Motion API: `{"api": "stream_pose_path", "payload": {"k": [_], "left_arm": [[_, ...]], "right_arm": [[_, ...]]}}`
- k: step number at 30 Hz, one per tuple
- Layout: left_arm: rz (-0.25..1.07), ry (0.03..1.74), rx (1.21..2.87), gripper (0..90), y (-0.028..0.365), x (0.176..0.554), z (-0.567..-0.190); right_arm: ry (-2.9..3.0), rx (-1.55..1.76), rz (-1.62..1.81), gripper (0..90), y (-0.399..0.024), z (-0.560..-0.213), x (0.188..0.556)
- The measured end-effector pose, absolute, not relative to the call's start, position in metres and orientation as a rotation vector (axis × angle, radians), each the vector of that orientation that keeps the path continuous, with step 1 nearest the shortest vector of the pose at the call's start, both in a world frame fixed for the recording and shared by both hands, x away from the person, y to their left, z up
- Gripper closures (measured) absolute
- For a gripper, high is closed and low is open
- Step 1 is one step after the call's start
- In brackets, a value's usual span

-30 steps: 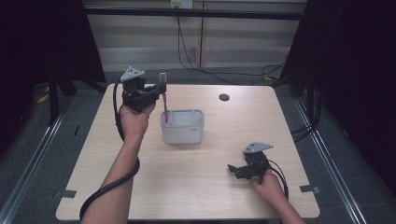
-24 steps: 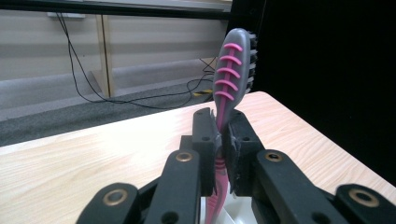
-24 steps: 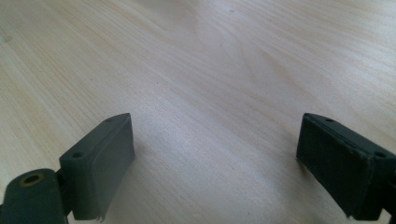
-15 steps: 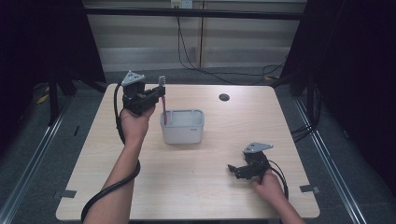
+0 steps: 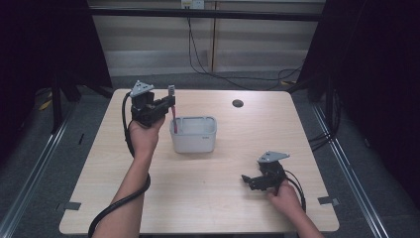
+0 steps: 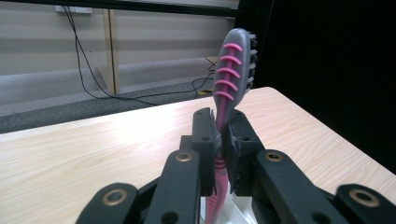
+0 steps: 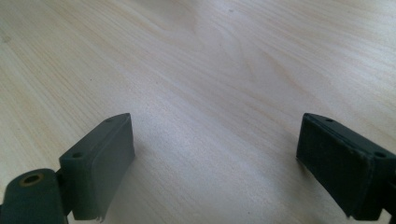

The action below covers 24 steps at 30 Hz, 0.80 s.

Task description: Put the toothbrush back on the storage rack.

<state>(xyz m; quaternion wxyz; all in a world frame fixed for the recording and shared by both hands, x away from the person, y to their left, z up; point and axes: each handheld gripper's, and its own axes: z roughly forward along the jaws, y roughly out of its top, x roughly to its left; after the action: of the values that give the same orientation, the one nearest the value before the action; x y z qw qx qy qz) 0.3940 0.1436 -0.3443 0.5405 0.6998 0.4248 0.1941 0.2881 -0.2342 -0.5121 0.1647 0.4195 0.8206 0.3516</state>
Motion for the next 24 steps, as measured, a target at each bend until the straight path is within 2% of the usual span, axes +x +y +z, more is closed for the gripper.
{"api": "stream_pose_path", "payload": {"k": [24], "left_arm": [[0.47,1.018,1.665,83.5,0.142,0.387,-0.37]], "right_arm": [[2.336,1.195,1.001,10.3,-0.234,-0.512,0.288]]}}
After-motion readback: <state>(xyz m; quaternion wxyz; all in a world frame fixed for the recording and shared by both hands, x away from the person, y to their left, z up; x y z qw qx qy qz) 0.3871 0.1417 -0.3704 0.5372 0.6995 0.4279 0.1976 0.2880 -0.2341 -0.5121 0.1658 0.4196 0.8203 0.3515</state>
